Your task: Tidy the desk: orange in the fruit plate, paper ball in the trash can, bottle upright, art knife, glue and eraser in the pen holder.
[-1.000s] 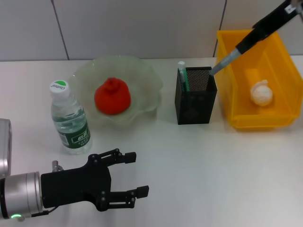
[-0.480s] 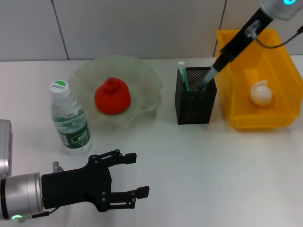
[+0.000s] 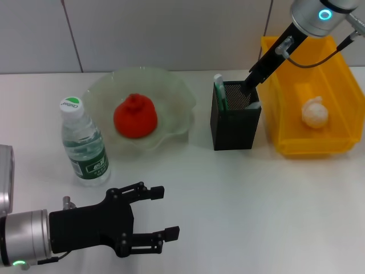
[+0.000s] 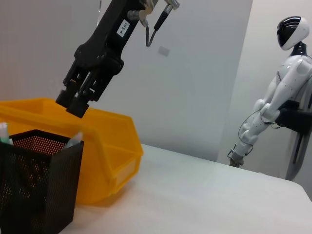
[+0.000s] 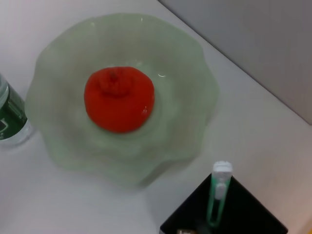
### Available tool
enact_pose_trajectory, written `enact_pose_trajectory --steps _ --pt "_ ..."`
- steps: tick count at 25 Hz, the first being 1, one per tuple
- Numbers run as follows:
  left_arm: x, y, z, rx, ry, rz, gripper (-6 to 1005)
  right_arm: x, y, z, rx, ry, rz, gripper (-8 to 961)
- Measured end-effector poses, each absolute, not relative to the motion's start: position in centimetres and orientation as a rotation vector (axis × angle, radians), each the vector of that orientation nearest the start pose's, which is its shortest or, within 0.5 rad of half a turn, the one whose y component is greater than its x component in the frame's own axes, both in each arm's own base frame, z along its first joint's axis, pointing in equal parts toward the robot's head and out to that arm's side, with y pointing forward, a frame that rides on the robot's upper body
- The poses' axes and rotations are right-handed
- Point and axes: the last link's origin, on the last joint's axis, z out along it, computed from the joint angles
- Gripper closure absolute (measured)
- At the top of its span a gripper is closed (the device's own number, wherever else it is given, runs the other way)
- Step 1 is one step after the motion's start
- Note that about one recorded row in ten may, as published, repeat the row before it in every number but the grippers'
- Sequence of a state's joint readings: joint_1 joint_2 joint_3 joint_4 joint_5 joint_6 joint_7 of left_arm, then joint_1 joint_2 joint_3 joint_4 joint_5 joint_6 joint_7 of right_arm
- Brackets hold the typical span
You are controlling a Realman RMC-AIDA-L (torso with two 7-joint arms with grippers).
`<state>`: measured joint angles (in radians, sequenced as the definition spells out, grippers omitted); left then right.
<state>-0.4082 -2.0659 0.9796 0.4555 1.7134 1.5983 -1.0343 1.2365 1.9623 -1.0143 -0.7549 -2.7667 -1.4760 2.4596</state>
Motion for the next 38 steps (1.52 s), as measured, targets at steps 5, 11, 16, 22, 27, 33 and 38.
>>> enact_pose_trajectory --steps 5,11,16,22,27,33,38 --pt "-27.3 26.9 -4.1 -2.810 -0.424 -0.904 127 9.2 44.7 3.6 -2.597 0.689 -0.213 482" --pt "-27.2 26.9 -3.6 -2.807 -0.433 -0.933 126 12.0 39.0 7.1 -2.628 0.286 0.562 247" --pt "-27.1 27.0 -3.4 -2.811 -0.448 -0.944 127 16.6 34.1 5.6 -2.647 0.212 1.108 177" --pt "-27.1 27.2 -3.2 -2.822 -0.435 -0.930 128 24.0 30.3 1.6 -2.689 0.391 1.115 177" --pt "-27.1 27.1 -3.2 -2.830 -0.422 -0.922 126 26.8 28.0 -0.4 -2.742 0.402 0.998 177" --pt "-27.2 27.1 -3.2 -2.861 -0.374 -0.887 127 27.6 27.2 -2.7 -2.809 0.346 0.875 177" --pt "-27.2 26.8 -3.6 -2.858 -0.315 -0.884 128 27.6 27.2 -3.2 -2.811 0.319 0.873 177"
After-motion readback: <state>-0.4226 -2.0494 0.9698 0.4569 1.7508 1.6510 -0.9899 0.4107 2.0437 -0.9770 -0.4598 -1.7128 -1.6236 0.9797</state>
